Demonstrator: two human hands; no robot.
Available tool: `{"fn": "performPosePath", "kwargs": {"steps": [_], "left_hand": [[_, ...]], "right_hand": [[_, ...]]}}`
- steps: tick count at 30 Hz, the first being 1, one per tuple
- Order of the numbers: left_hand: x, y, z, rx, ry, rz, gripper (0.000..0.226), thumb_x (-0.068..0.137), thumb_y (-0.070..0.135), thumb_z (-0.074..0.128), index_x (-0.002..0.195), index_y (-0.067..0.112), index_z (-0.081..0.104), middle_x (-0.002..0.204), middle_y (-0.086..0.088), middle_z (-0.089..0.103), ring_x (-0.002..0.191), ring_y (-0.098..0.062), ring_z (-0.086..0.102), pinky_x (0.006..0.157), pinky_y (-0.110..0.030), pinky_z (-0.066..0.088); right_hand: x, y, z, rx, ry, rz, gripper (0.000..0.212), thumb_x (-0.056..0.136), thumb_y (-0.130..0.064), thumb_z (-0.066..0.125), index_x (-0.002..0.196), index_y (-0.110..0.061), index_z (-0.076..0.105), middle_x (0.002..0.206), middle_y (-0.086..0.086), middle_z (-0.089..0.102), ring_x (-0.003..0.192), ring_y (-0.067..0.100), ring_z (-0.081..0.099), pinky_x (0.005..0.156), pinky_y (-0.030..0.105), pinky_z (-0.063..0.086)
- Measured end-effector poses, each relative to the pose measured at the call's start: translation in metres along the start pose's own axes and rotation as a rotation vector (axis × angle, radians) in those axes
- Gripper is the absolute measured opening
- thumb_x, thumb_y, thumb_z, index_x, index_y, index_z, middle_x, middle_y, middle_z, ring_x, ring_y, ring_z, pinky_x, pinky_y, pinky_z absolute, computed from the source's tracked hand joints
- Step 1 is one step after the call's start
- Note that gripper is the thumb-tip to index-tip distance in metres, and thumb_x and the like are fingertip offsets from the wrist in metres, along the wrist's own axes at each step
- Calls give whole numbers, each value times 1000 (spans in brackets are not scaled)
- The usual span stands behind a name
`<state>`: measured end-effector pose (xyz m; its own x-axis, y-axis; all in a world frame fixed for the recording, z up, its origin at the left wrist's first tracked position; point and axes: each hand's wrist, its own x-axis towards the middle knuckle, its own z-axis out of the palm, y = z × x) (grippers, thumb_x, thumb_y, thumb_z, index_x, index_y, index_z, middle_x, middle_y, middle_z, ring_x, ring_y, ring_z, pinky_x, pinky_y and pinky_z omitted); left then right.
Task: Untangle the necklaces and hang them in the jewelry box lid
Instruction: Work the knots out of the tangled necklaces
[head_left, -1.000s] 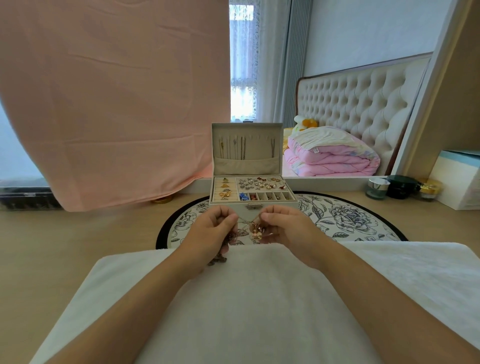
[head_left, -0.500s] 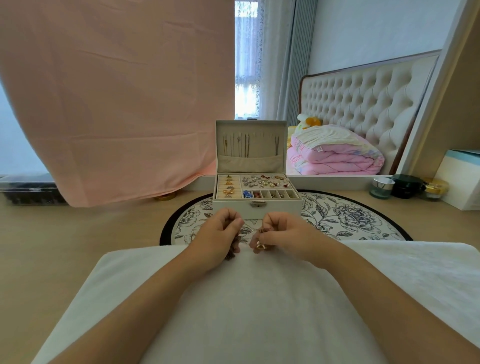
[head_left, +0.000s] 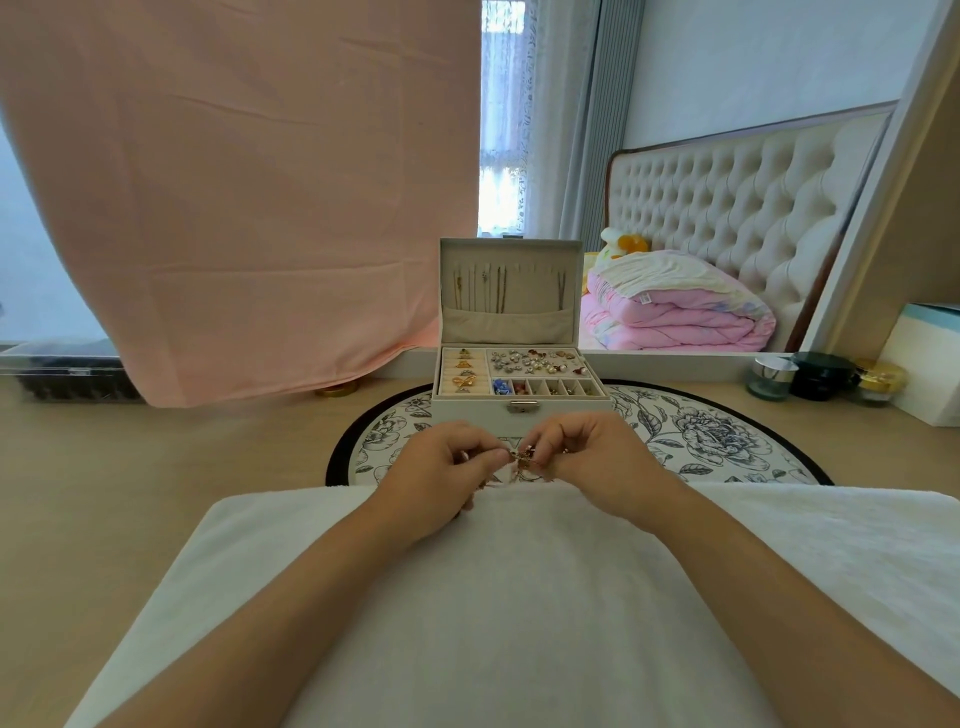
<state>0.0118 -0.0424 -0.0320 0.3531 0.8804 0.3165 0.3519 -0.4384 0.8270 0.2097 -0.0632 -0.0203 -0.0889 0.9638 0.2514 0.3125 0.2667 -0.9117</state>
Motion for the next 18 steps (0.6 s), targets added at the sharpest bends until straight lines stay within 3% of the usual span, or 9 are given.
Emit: {"fn": "performPosePath", "kwargs": {"steps": [2,4,7,11,14,16,18], "left_hand": [[1,-2,1,-43,63,-4,10,94,18,67,91,18,77,89,-1,64,70,-12,65,68,-27,57],[2,-1,2,-116,102,-25,12,96,16,65,89,17,76,87,-4,69,78,-15,68,79,-31,60],[1,5,1,-283,53,-73,13,96,12,64,90,11,76,77,-7,74,71,-19,70,74,-29,60],[0,5,-3,-65,-41,-77,11,95,16,66,93,14,76,79,0,77,70,-17,74,71,-26,61],[4,4,-5,5,91,-73,16,99,21,60,87,17,71,74,5,75,69,-8,72,73,-21,58],[6,6,-5,-153,148,-151,22,102,23,54,86,14,67,70,2,73,72,-8,71,77,-21,57],[4,8,-1,-363,91,-247,28,105,22,48,83,11,61,66,2,68,77,-14,71,87,-28,58]], "right_hand": [[0,0,-2,-2,30,-13,31,78,17,73,73,-14,75,85,10,76,79,18,71,78,26,59],[0,-1,-3,12,21,-1,27,79,14,73,80,-13,74,86,11,77,81,18,72,77,25,57],[-2,-1,-5,-62,-29,38,26,84,13,67,78,-12,71,76,1,73,71,7,66,70,16,50],[-2,0,-9,-351,-63,120,35,81,5,56,68,-25,70,67,-8,68,62,6,57,62,21,47],[-2,2,-16,-455,-26,150,30,82,-2,56,67,-26,67,71,-6,67,65,8,56,62,25,46],[-2,2,-19,-459,-30,167,28,82,-3,56,68,-25,67,72,-6,67,68,10,57,64,27,48],[-3,1,-21,-496,-62,186,29,81,-3,55,67,-26,66,70,-10,66,69,9,58,65,27,49]]}}
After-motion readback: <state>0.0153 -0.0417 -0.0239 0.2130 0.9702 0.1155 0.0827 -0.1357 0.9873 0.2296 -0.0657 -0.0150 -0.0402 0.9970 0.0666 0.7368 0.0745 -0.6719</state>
